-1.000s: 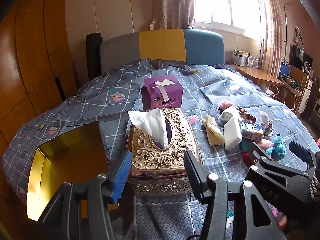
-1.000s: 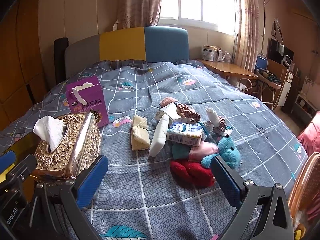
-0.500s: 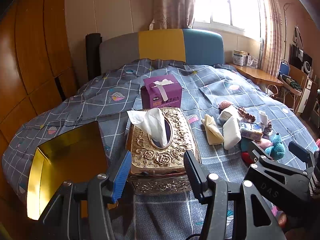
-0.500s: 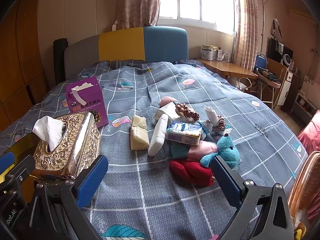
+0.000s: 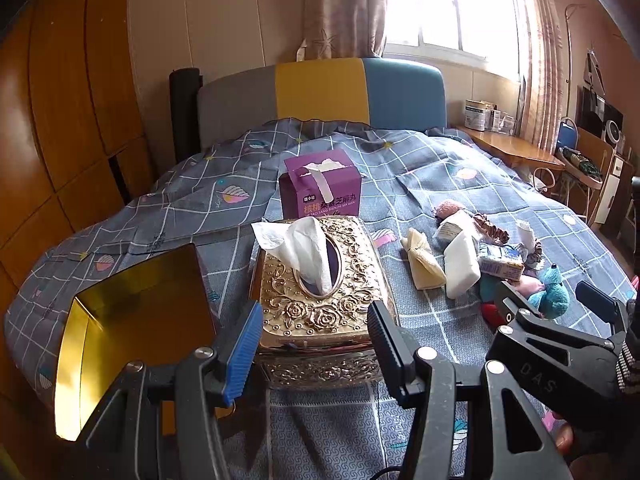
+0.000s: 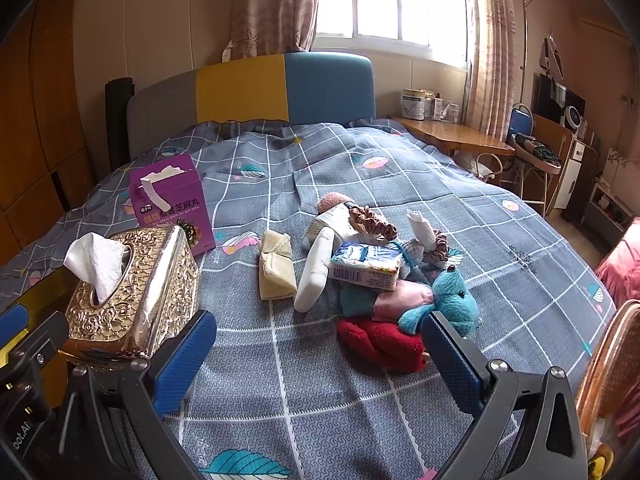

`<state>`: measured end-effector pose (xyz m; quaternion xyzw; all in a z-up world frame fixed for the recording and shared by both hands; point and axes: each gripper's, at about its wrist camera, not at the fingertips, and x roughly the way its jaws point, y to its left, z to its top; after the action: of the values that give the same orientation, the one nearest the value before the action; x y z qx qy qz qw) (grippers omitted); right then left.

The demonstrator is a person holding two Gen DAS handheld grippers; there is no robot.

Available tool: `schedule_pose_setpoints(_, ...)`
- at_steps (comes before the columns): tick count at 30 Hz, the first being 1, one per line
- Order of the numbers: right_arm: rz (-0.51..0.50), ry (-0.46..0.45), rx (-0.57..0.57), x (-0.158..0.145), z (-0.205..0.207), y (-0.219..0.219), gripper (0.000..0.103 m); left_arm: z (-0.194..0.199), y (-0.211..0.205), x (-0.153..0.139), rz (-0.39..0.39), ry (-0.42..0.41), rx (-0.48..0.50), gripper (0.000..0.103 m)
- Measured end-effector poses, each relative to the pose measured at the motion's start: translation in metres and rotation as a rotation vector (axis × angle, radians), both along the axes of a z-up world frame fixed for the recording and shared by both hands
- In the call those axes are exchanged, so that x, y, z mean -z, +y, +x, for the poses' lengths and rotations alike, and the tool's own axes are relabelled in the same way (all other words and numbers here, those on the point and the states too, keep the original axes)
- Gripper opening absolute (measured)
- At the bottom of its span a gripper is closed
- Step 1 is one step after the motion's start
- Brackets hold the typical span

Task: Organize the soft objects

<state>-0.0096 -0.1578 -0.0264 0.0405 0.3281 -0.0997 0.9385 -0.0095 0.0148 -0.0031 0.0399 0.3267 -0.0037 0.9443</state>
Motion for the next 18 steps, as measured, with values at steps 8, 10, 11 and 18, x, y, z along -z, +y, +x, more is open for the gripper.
schedule_pose_setpoints(8, 0.003, -0.001, 0.003, 0.0, 0.0, -0.002, 0.103, -0.001, -0.004, -0.001, 0.005, -0.003, 0.008, 0.055)
schedule_pose_setpoints(10, 0.003, -0.002, 0.006, 0.0, 0.0, -0.003, 0.103, -0.001, -0.005, -0.001, 0.005, 0.0, 0.014, 0.055)
schedule_pose_setpoints(11, 0.004, -0.001, 0.007, 0.0, 0.0, -0.005, 0.103, -0.002, -0.006, -0.001, 0.005, 0.001, 0.017, 0.055)
schedule_pose_setpoints(18, 0.027, -0.01, 0.053, -0.003, 0.003, -0.03, 0.103, 0.003, -0.017, -0.005, -0.042, 0.024, 0.131, 0.055)
